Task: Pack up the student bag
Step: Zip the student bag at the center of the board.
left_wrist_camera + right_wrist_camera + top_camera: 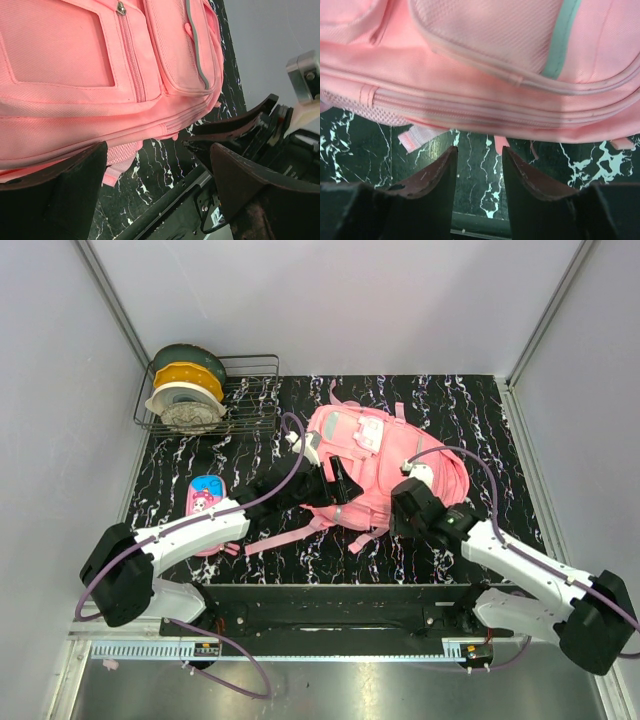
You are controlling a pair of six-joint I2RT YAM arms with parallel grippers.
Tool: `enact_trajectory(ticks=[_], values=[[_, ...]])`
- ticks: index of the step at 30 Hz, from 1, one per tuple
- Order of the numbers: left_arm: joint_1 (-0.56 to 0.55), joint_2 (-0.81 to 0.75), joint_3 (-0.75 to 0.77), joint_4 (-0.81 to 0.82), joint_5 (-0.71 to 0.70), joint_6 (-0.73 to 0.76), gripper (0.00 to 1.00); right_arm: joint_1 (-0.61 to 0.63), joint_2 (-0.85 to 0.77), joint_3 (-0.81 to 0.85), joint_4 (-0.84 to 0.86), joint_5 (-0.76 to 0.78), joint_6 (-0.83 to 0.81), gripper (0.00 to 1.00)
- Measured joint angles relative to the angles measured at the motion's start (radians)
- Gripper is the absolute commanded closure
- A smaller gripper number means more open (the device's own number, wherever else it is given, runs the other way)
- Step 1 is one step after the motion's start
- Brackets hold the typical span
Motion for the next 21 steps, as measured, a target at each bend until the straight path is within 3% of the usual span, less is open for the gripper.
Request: enact_trajectory(ticks=[8, 21], values=[[0.000, -0.025, -0.001, -0.002, -0.002, 0.000, 0.12, 0.142, 0.078, 0.012, -0.072, 0.171, 0.056, 0.52], [0.000, -0.057, -0.010, -0.003, -0.007, 0.000, 0.12, 0.188, 0.358, 0.154, -0.128, 0.304, 0.060, 0.57]])
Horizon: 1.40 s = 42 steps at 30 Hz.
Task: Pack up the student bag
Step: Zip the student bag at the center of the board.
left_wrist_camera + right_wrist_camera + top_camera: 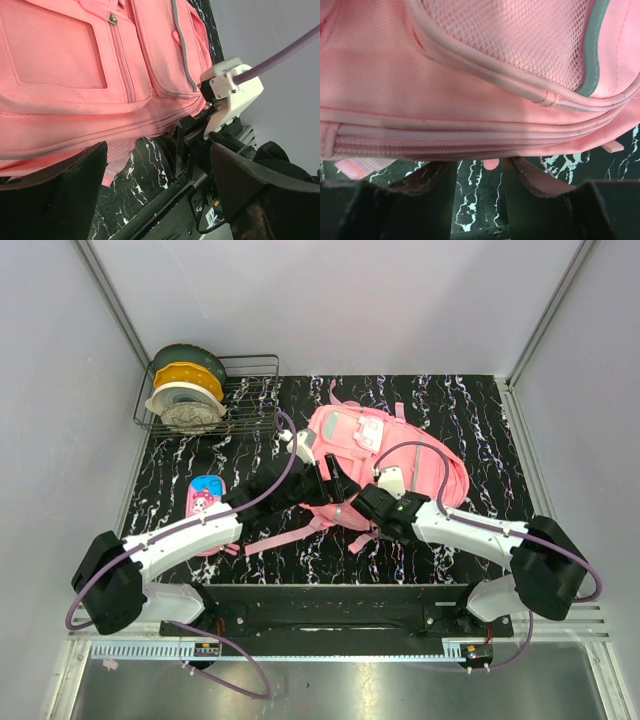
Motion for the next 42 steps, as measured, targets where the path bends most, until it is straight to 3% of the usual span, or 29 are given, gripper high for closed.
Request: enact_trajectory(ticks=[12, 21, 23, 25, 35, 42], values=[[0.006, -0.014, -0.009, -0.006, -0.015, 0.001, 0.12, 0.005, 0.099, 0.046, -0.076, 0.045, 0.018, 0.67], [0.012, -0.017, -0.038, 0.003, -0.015, 0.000, 0.11, 0.009, 0.114, 0.053, -0.104, 0.055, 0.043, 0.85], [0.014, -0.021, -0.043, 0.000, -0.015, 0.000, 0.11, 0.009, 0.116, 0.053, -0.109, 0.055, 0.050, 0.96], [0.017, -0.025, -0.043, 0.002, -0.015, 0.000, 0.11, 0.010, 0.115, 0.053, -0.108, 0.055, 0.058, 1.00], [0.033, -0.050, -0.076, 0.014, -0.013, -0.011, 0.11, -0.006, -0.031, 0.002, -0.085, 0.034, 0.102, 1.00], [0.035, -0.054, -0.077, 0.026, 0.002, -0.019, 0.09, -0.084, -0.233, -0.166, 0.058, -0.134, 0.116, 1.00]])
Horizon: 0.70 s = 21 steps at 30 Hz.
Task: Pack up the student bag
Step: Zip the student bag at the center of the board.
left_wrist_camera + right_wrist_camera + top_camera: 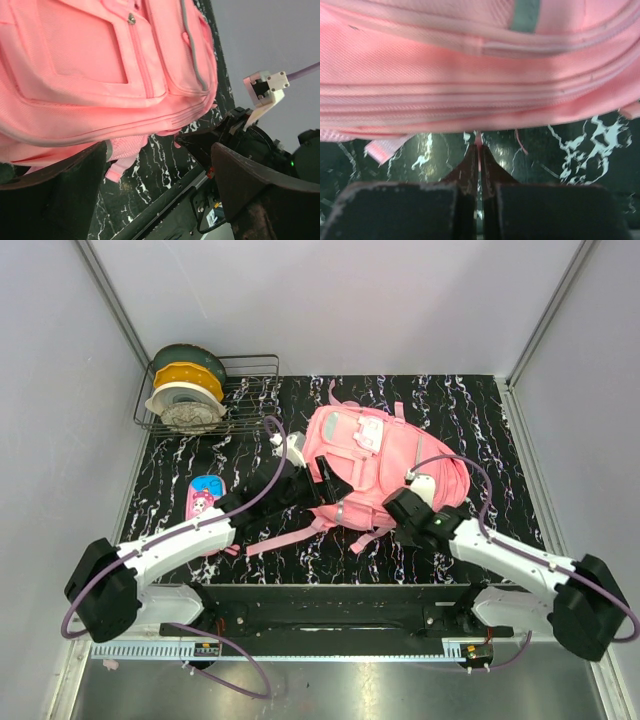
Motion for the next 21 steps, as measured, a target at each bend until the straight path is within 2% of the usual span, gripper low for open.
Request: enact_trajectory(ticks=[8, 15, 21], values=[[-0.024, 0.038, 0.018, 0.038, 0.042, 0.004, 0.07, -0.117, -0.114, -0.061, 0.060, -0.150, -0.006, 1.00], [-0.100, 0.109, -0.005, 0.090, 0.032, -0.068, 0.06, -0.130, -0.098, -0.048, 0.056, -0.182, -0.029, 1.00], [-0.116, 0.216, -0.005, 0.106, -0.003, -0.114, 0.06, -0.132, -0.087, -0.046, 0.055, -0.191, -0.040, 1.00]])
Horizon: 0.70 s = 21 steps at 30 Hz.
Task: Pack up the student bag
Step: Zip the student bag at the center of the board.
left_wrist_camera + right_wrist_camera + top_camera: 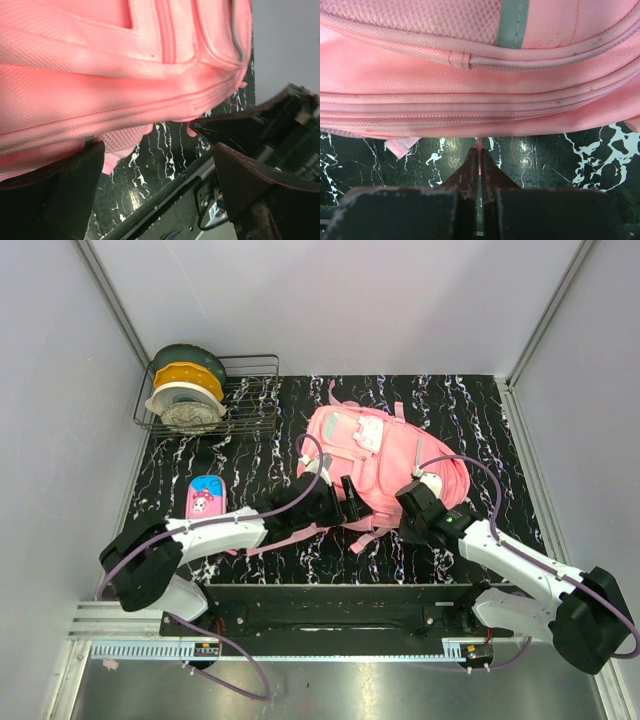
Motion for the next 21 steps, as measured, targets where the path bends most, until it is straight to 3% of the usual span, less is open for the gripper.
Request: enact_trajectory(ticks=[5, 12, 15, 17, 19, 20, 21], values=[[-0.005, 0.064, 0.019, 0.006, -0.090, -0.051, 0.07, 0.000, -0.025, 0.000, 0.000, -0.008, -0.003, 1.00], [-0.003, 0.182, 0.091, 0.052, -0.153, -0.142, 0.23, -0.001, -0.036, -0.010, 0.011, -0.006, 0.010, 1.00], [-0.002, 0.207, 0.093, 0.077, -0.150, -0.168, 0.39, -0.001, 0.002, -0.017, 0.030, -0.006, 0.020, 1.00], [0.000, 0.214, 0.093, 0.095, -0.145, -0.184, 0.56, -0.001, 0.042, -0.018, 0.046, -0.006, 0.027, 1.00], [0.001, 0.214, 0.093, 0.112, -0.136, -0.197, 0.61, -0.001, 0.073, -0.018, 0.063, -0.006, 0.032, 1.00], [0.002, 0.214, 0.093, 0.119, -0.131, -0.199, 0.72, -0.001, 0.082, -0.019, 0.069, -0.005, 0.035, 1.00], [0.004, 0.215, 0.093, 0.125, -0.125, -0.203, 0.77, -0.001, 0.088, -0.019, 0.077, -0.005, 0.037, 1.00]])
